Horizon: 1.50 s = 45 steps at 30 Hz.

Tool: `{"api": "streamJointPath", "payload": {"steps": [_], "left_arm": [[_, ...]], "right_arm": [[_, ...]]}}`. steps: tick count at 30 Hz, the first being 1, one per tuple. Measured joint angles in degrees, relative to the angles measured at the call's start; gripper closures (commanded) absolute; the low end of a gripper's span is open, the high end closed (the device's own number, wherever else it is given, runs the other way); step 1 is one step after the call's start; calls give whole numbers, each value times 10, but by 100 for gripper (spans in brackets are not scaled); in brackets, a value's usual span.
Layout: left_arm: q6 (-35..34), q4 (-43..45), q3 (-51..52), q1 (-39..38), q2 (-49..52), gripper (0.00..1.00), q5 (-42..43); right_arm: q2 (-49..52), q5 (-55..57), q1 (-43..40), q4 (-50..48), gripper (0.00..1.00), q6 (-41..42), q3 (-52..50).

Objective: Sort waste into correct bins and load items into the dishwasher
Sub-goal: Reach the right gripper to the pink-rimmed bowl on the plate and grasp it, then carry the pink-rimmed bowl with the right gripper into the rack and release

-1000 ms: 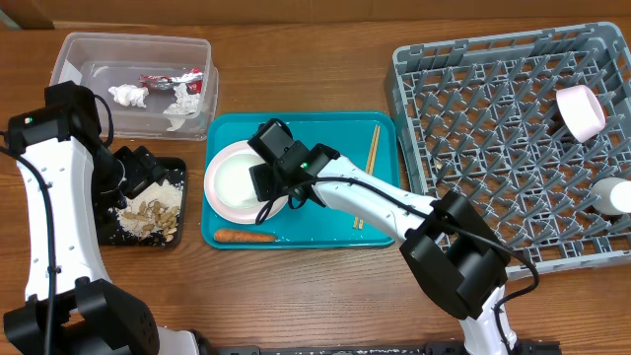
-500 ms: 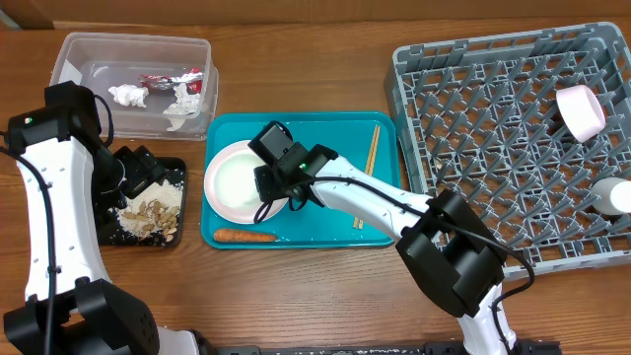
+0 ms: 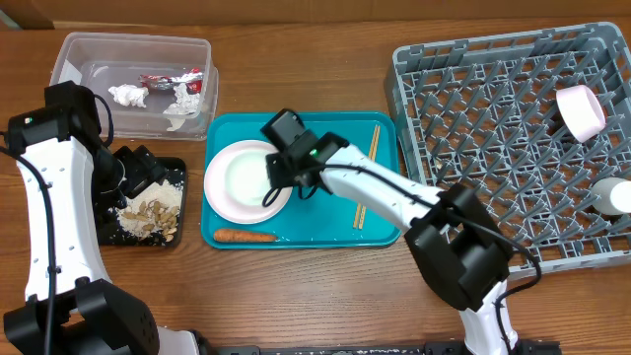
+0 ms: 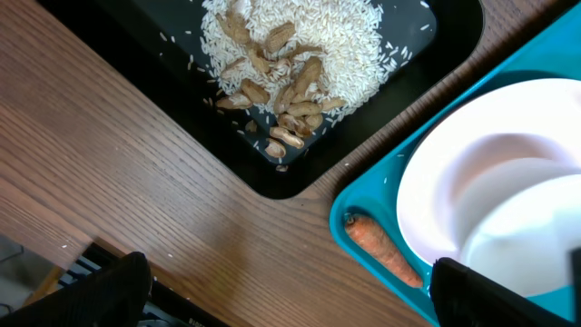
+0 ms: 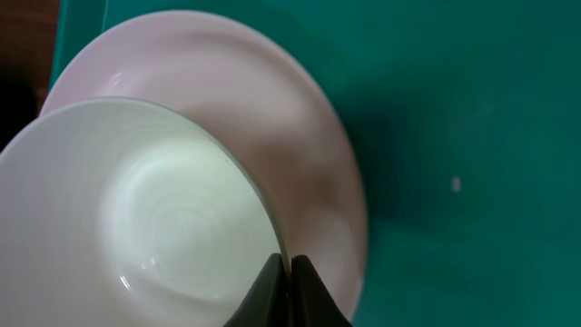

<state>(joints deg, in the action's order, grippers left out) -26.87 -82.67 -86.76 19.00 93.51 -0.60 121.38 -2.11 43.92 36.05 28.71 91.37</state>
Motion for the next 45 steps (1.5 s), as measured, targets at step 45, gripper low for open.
{"api": "streamJointPath", "payload": {"steps": [45], "left_arm": [[0,27,0,0,0,0,0]], "right_arm": [[-80,826,-425,146,96,-132,-4]]}}
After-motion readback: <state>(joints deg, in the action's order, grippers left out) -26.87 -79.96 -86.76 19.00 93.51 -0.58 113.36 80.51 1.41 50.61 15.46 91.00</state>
